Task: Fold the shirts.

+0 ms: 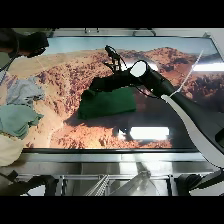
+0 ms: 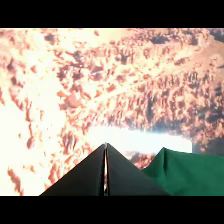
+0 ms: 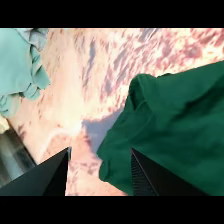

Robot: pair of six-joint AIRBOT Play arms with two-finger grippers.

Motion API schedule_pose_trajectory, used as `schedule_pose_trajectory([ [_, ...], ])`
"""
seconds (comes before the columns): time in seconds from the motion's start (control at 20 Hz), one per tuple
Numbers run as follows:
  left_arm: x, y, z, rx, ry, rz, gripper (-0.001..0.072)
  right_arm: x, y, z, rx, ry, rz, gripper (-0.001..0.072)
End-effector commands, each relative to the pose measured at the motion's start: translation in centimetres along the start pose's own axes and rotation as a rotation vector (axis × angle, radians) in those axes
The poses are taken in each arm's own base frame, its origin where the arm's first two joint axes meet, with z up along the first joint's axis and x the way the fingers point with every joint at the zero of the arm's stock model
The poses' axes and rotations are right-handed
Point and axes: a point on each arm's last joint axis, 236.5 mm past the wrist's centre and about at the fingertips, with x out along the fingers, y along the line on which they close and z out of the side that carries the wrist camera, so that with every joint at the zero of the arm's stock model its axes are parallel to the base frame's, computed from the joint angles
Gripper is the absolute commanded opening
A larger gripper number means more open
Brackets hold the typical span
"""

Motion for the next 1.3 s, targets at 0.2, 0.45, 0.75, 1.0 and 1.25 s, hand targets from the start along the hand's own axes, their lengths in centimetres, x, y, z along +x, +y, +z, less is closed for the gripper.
schedule_pose_trajectory([
  [0.2, -0.2, 0.1, -3.4, 0.006, -0.011, -0.016, 0.0016, -11.6, -10.0, -0.7, 0.1, -0.09, -0.194, 0.0446],
  [0.45, 1.0, -5.2, -7.4, 0.097, 0.035, -0.103, 0.0016, -17.9, -20.0, -6.1, 0.381, 0.0, -0.215, 0.0658],
  [0.75, 0.7, -9.4, -9.4, 0.167, 0.063, -0.172, 0.0016, -12.9, -23.5, -6.9, 0.53, -0.027, -0.068, 0.0653],
  [1.0, 0.4, -10.9, -10.3, 0.194, 0.077, -0.197, 0.0016, -5.6, -22.4, -8.2, 0.533, 0.061, 0.021, 0.065],
  [1.25, 0.3, -10.5, -11.5, 0.2, 0.128, -0.182, 0.0016, -3.0, -19.9, -5.9, 0.446, 0.079, 0.06, 0.0561],
])
